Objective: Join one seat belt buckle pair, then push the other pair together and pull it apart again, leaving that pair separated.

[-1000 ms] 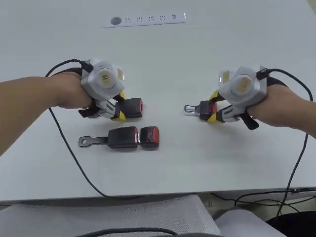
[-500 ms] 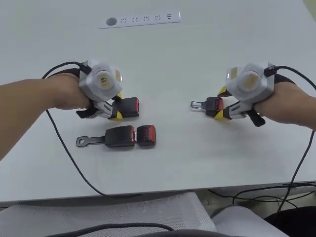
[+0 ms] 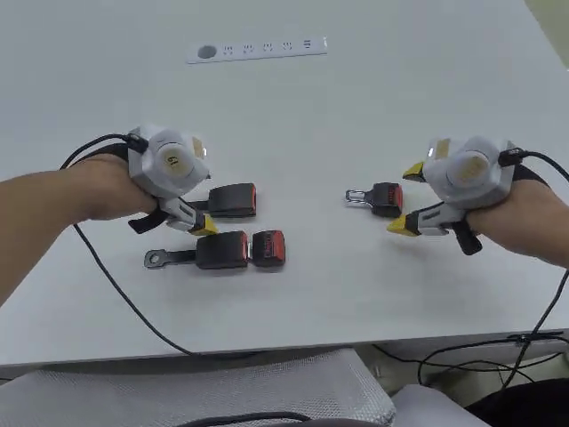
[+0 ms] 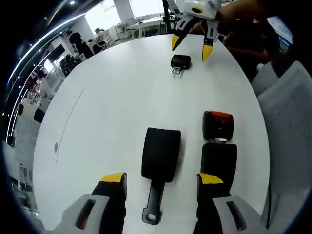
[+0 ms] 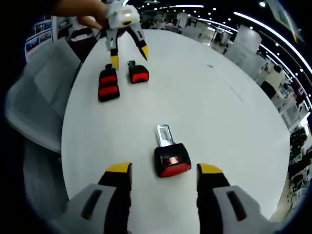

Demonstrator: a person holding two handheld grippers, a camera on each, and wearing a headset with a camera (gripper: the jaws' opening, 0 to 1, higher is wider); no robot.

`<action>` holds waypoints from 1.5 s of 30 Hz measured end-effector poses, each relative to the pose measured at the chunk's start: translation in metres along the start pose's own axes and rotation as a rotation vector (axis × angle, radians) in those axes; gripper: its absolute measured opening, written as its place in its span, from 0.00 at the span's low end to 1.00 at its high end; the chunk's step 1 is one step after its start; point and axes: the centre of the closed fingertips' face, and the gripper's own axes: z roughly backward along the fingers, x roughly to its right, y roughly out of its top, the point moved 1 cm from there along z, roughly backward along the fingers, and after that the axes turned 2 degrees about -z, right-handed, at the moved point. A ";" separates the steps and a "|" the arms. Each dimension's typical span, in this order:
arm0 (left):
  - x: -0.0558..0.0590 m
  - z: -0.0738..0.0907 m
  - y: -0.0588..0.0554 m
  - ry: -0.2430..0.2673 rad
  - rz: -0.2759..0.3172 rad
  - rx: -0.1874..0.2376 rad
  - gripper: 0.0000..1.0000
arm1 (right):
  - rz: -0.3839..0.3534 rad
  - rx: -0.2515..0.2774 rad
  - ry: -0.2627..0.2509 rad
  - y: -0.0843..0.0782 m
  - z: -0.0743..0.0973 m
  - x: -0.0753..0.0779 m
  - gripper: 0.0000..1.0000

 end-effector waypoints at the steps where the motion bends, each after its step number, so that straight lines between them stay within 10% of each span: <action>1: 0.001 0.005 -0.001 0.012 0.000 0.005 0.60 | -0.009 0.016 -0.007 0.004 0.005 -0.003 0.55; 9: 0.020 0.052 -0.013 0.118 0.092 0.120 0.75 | -0.067 0.106 -0.047 0.020 0.030 -0.025 0.66; 22: 0.061 0.105 -0.061 0.217 0.350 0.227 0.89 | -0.180 0.131 -0.077 0.001 0.064 -0.050 0.75; 34: 0.078 0.121 -0.093 0.257 0.430 0.201 1.00 | -0.172 0.218 -0.088 0.006 0.075 -0.059 0.99; 45: 0.082 0.125 -0.101 0.269 0.458 0.201 1.00 | -0.193 0.212 -0.121 0.002 0.074 -0.057 1.00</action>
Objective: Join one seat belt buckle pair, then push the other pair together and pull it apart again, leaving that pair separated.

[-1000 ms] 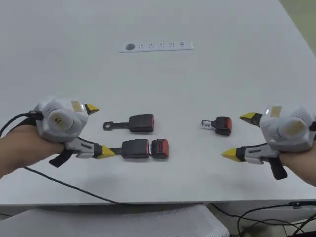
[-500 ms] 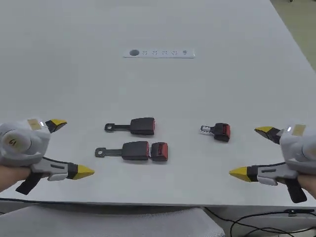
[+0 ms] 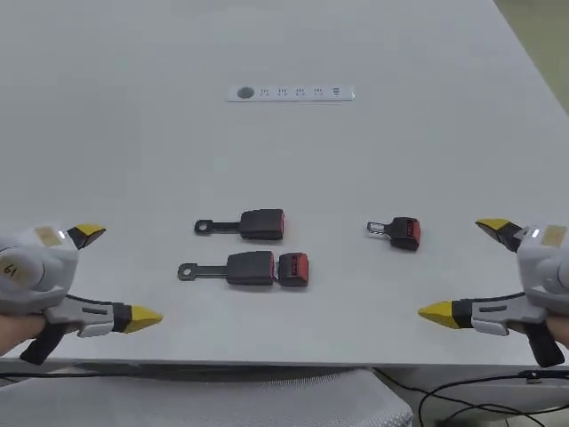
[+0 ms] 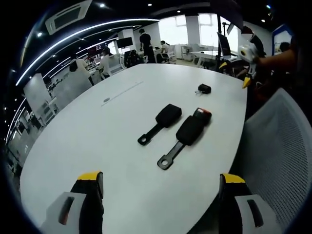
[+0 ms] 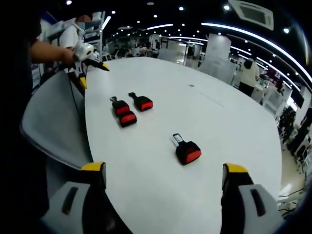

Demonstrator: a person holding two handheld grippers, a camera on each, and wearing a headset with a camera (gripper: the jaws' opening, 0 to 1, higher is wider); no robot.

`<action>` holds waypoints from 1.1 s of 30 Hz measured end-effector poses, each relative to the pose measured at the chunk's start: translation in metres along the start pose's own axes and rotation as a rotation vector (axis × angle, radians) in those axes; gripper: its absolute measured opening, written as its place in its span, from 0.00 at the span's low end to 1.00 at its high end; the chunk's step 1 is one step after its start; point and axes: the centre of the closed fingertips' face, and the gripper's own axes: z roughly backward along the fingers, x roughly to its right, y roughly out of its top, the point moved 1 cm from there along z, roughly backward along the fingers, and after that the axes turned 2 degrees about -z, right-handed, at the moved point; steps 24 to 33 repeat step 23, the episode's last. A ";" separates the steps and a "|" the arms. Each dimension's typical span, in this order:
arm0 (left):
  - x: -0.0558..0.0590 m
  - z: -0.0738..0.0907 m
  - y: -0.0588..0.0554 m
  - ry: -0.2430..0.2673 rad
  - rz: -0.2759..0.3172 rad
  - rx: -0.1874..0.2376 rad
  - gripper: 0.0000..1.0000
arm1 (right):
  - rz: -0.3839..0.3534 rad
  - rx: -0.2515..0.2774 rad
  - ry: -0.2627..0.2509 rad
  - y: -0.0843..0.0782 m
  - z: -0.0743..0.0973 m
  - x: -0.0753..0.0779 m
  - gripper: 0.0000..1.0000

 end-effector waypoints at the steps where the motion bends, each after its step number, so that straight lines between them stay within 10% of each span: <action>1: 0.000 0.000 -0.001 -0.001 0.000 -0.001 1.00 | -0.003 0.002 -0.003 0.000 0.000 0.001 1.00; 33: -0.006 0.001 -0.008 0.011 0.046 0.003 1.00 | -0.023 0.018 -0.003 0.011 -0.007 0.005 1.00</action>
